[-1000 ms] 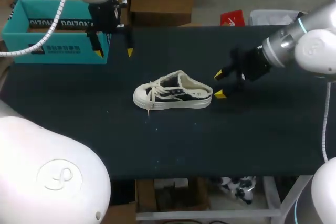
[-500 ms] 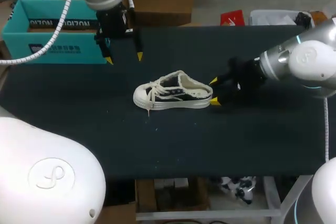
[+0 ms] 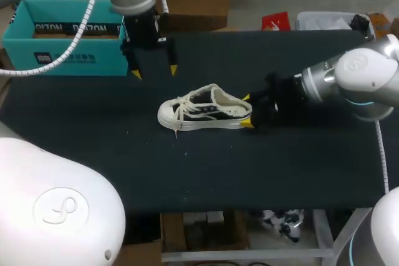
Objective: Open the shoe tongue, take the insole out of the shoe, put the insole back into the shoe, and pack the shoe into the shoebox
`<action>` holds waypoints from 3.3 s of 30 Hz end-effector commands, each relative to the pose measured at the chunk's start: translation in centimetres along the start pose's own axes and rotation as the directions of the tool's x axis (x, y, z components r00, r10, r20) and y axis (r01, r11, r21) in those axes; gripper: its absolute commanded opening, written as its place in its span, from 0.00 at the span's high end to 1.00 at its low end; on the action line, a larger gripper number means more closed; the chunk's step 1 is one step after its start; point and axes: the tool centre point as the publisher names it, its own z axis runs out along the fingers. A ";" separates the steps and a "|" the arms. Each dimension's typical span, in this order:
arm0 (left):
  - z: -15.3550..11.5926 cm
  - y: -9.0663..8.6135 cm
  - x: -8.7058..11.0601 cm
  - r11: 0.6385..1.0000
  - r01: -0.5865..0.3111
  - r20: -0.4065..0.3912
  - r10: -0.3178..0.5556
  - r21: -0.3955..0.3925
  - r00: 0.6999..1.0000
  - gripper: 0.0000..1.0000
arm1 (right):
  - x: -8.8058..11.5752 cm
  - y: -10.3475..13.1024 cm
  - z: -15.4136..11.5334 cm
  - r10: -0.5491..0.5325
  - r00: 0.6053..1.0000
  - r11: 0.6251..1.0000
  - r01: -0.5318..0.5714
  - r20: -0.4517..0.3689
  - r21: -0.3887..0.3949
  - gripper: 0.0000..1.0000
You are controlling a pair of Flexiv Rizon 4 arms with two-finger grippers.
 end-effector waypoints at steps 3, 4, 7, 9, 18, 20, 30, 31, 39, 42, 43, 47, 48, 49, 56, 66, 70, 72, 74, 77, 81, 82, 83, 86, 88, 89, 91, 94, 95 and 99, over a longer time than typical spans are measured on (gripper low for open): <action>0.5 -0.3 0.6 1.000 0.011 0.009 -0.010 -0.006 1.000 0.00 | 0.2 -0.4 0.9 -0.008 1.000 1.000 0.008 0.002 -0.028 0.00; 0.5 -0.3 0.7 1.000 0.010 0.010 -0.010 -0.005 1.000 0.00 | 0.3 -0.3 0.9 -0.008 1.000 1.000 0.008 0.002 -0.029 0.00; 0.7 -0.2 0.9 1.000 0.009 0.019 -0.009 0.001 1.000 0.00 | 0.6 -0.1 0.8 -0.010 1.000 0.999 0.011 0.005 -0.042 0.00; 0.8 -0.2 0.9 1.000 0.007 0.020 -0.007 0.000 1.000 0.00 | 0.7 0.0 1.0 -0.012 1.000 0.999 0.013 0.005 -0.049 0.00; 1.3 -0.3 1.3 1.000 0.018 0.024 -0.018 0.001 1.000 0.00 | 0.7 0.4 2.4 -0.022 1.000 0.997 0.020 -0.019 -0.072 0.00; 1.3 -0.3 1.4 1.000 0.019 0.025 -0.019 0.003 0.999 0.00 | 0.7 0.4 2.5 -0.023 1.000 0.997 0.021 -0.020 -0.073 0.00; 1.3 0.4 2.4 1.000 -0.006 0.030 0.006 -0.006 1.000 0.00 | 0.6 0.2 2.8 -0.016 1.000 0.996 0.014 -0.015 -0.089 1.00; 1.3 0.5 2.6 1.000 -0.021 0.029 0.021 -0.015 0.999 0.00 | 0.6 0.2 2.8 -0.015 1.000 0.995 0.014 -0.014 -0.094 1.00; 0.8 1.7 5.7 0.993 -0.105 0.044 0.107 -0.053 0.993 0.00 | 0.7 0.1 2.7 -0.010 1.000 0.995 0.008 -0.012 -0.099 1.00; 1.3 1.7 7.4 0.991 -0.114 0.075 0.118 -0.066 0.990 0.00 | 0.7 0.1 2.7 -0.010 1.000 0.995 0.008 -0.012 -0.099 1.00; 1.4 1.8 8.0 0.991 -0.116 0.090 0.122 -0.068 0.988 0.00 | 0.7 0.1 2.7 -0.010 1.000 0.995 0.008 -0.012 -0.099 1.00; 2.3 2.2 10.3 0.992 -0.113 0.162 0.122 -0.061 0.979 0.00 | 0.7 0.1 2.7 -0.010 1.000 0.995 0.008 -0.012 -0.099 1.00; 2.6 2.2 10.8 0.992 -0.114 0.175 0.123 -0.062 0.977 0.01 | 0.7 0.1 2.7 -0.010 1.000 0.995 0.008 -0.012 -0.099 1.00; 2.8 2.2 11.2 0.992 -0.110 0.185 0.119 -0.059 0.975 0.05 | 0.7 0.1 2.7 -0.010 1.000 0.995 0.008 -0.012 -0.099 1.00; 4.6 1.9 12.8 0.992 -0.094 0.232 0.111 -0.085 0.966 0.33 | 0.7 0.1 2.7 -0.010 1.000 0.995 0.008 -0.012 -0.099 1.00; 6.9 1.8 13.3 0.991 -0.069 0.305 0.103 -0.118 0.947 0.32 | 0.7 0.1 2.7 -0.010 1.000 0.995 0.008 -0.012 -0.099 1.00; 7.3 2.0 13.1 0.991 -0.059 0.319 0.096 -0.123 0.943 0.54 | 0.7 0.1 2.7 -0.010 1.000 0.995 0.008 -0.012 -0.099 1.00; 7.5 2.1 13.0 0.991 -0.055 0.335 0.093 -0.123 0.938 0.55 | 0.7 0.1 2.7 -0.010 1.000 0.995 0.008 -0.012 -0.099 1.00; 7.7 2.2 12.8 0.992 -0.049 0.353 0.088 -0.118 0.932 0.56 | 0.7 0.1 2.7 -0.010 1.000 0.995 0.008 -0.012 -0.099 1.00; 7.9 2.4 12.4 0.992 -0.045 0.361 0.083 -0.114 0.929 0.66 | 0.7 0.1 2.7 -0.010 1.000 0.995 0.008 -0.012 -0.099 1.00; 7.6 2.3 11.9 0.993 -0.033 0.348 0.069 -0.109 0.935 1.00 | 0.7 0.1 2.7 -0.010 1.000 0.995 0.008 -0.012 -0.099 1.00; 7.6 2.3 11.8 0.994 -0.032 0.345 0.067 -0.108 0.936 1.00 | 0.7 0.1 2.7 -0.010 1.000 0.995 0.008 -0.012 -0.099 1.00; 7.5 2.3 11.6 0.994 -0.030 0.335 0.064 -0.104 0.940 1.00 | 0.7 0.1 2.7 -0.010 1.000 0.995 0.008 -0.012 -0.099 1.00; 7.1 2.4 11.1 0.995 -0.030 0.304 0.056 -0.091 0.951 1.00 | 0.7 0.1 2.7 -0.010 1.000 0.995 0.008 -0.012 -0.099 1.00; 6.7 2.5 10.5 0.997 -0.028 0.267 0.047 -0.074 0.963 1.00 | 0.7 0.1 2.7 -0.010 1.000 0.995 0.008 -0.012 -0.099 1.00; 6.5 2.6 10.1 0.997 -0.026 0.243 0.043 -0.070 0.969 1.00 | 0.7 0.1 2.7 -0.010 1.000 0.995 0.008 -0.012 -0.099 1.00; 6.0 2.8 9.2 0.998 -0.034 0.186 0.044 -0.055 0.982 1.00 | 0.7 0.1 2.7 -0.010 1.000 0.995 0.008 -0.012 -0.099 1.00; 5.6 2.9 7.6 0.998 -0.041 0.086 0.045 -0.052 0.995 1.00 | 0.7 0.1 2.7 -0.010 1.000 0.995 0.008 -0.012 -0.099 1.00; 5.5 2.8 7.1 0.998 -0.040 0.055 0.042 -0.047 0.998 1.00 | 0.7 0.1 2.7 -0.010 1.000 0.995 0.008 -0.012 -0.099 1.00; 5.4 2.3 5.1 0.996 -0.077 -0.060 0.074 -0.052 0.995 1.00 | 0.7 0.1 2.7 -0.010 1.000 0.995 0.008 -0.012 -0.099 1.00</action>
